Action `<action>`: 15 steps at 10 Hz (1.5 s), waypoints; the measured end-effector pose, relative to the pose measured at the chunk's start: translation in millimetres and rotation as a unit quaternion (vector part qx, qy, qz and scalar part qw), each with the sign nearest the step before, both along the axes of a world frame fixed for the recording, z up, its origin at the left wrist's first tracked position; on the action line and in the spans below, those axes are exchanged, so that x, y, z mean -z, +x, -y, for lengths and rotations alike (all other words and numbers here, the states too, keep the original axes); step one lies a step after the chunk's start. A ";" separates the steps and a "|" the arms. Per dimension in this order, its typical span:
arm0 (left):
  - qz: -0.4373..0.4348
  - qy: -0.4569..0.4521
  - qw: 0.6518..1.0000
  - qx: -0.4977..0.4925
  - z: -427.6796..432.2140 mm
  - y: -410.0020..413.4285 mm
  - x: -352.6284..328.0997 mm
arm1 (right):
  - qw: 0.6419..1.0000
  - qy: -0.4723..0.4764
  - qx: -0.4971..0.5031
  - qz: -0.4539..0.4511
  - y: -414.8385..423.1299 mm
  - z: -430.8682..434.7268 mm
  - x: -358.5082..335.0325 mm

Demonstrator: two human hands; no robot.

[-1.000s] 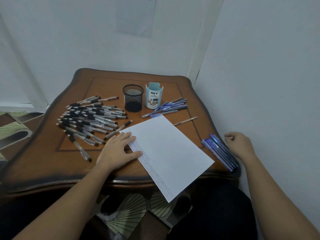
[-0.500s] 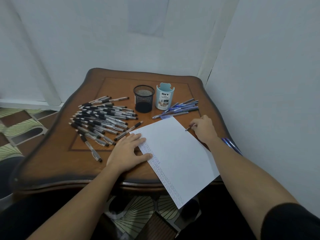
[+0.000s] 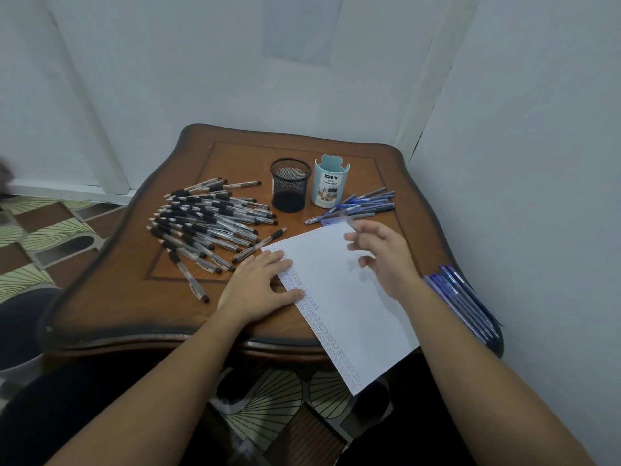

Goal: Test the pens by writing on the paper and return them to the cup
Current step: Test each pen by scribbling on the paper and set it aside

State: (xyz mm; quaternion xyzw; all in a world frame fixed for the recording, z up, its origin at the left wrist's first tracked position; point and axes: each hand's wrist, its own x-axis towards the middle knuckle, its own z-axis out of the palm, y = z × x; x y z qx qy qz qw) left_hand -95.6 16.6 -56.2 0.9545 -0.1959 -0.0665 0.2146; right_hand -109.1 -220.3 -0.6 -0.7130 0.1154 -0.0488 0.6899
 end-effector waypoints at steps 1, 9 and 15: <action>0.006 0.005 1.000 -0.003 0.8 -0.8 -0.5 | 0.999 -0.026 -0.043 -0.014 -21.8 -13.9 15.5; 0.017 -0.001 1.000 -0.016 1.9 -1.6 0.7 | 0.987 -0.129 -0.093 0.010 -65.2 -28.0 53.1; 0.016 -0.004 1.000 -0.014 1.4 -1.0 1.4 | 0.989 -0.120 -0.081 0.016 -67.1 -29.3 51.4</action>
